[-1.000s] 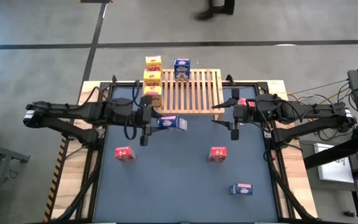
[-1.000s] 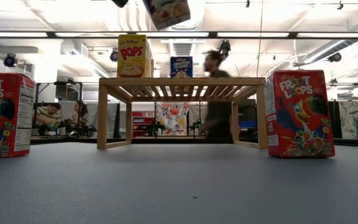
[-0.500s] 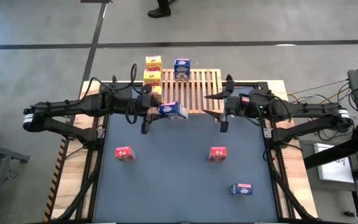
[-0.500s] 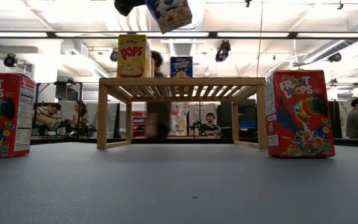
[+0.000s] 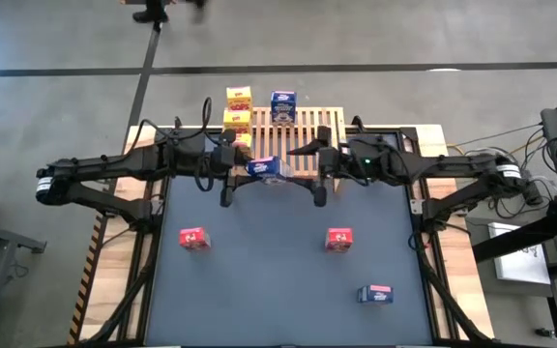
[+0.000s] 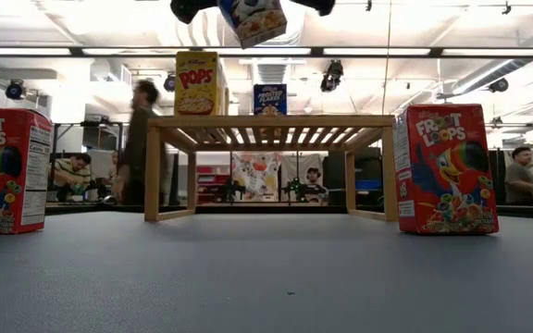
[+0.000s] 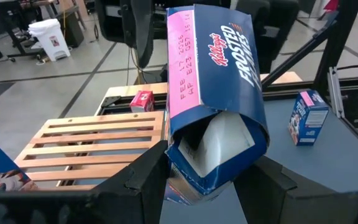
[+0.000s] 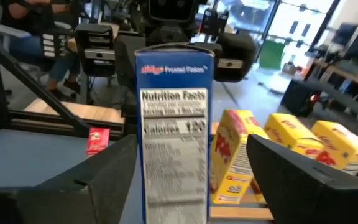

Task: Stack cereal on shelf
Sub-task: Put the left blue cereal box on the shelf aligned with the other blue cereal box

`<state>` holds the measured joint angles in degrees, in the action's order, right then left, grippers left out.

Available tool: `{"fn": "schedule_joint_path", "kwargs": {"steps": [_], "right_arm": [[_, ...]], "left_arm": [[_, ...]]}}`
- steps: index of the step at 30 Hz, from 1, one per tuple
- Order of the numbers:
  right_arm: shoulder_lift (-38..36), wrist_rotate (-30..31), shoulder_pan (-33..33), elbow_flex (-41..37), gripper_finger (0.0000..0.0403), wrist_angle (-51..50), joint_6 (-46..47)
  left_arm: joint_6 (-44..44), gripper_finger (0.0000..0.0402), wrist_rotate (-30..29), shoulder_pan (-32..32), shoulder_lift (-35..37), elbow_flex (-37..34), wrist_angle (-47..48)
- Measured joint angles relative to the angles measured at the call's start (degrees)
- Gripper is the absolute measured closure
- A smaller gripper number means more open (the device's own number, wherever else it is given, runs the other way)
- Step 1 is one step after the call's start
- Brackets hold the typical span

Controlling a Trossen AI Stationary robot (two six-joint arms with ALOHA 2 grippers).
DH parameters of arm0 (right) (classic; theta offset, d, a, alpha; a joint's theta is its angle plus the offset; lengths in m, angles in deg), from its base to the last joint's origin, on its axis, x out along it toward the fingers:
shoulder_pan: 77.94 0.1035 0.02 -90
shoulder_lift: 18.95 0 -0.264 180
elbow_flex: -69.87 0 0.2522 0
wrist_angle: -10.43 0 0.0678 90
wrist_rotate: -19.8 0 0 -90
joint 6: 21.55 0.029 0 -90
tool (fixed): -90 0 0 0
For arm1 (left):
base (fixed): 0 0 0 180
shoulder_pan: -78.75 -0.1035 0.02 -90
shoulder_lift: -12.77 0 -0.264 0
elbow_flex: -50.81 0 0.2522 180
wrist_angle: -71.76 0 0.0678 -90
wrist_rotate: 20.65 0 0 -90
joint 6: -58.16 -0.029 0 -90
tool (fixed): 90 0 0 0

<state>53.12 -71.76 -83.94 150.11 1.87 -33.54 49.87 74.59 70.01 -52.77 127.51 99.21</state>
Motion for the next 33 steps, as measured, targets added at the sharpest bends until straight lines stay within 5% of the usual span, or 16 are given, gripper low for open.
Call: {"fn": "schedule_joint_path", "kwargs": {"steps": [10, 25, 33], "right_arm": [[8.17, -2.12, -0.69, 11.16, 0.0084, -9.03, -1.12], [8.38, -3.71, -1.50, 11.45, 0.0231, -10.04, -1.06], [8.34, -3.41, -1.52, 11.45, 0.0253, -10.13, -2.09]], "left_arm": [[0.10, 0.0252, -0.15, 0.01, 0.00, -0.01, 0.81], [1.42, 0.0251, -0.46, -0.04, 0.00, 0.01, 1.77], [2.82, 0.0192, -1.55, 0.03, 0.22, -0.01, 1.79]]}}
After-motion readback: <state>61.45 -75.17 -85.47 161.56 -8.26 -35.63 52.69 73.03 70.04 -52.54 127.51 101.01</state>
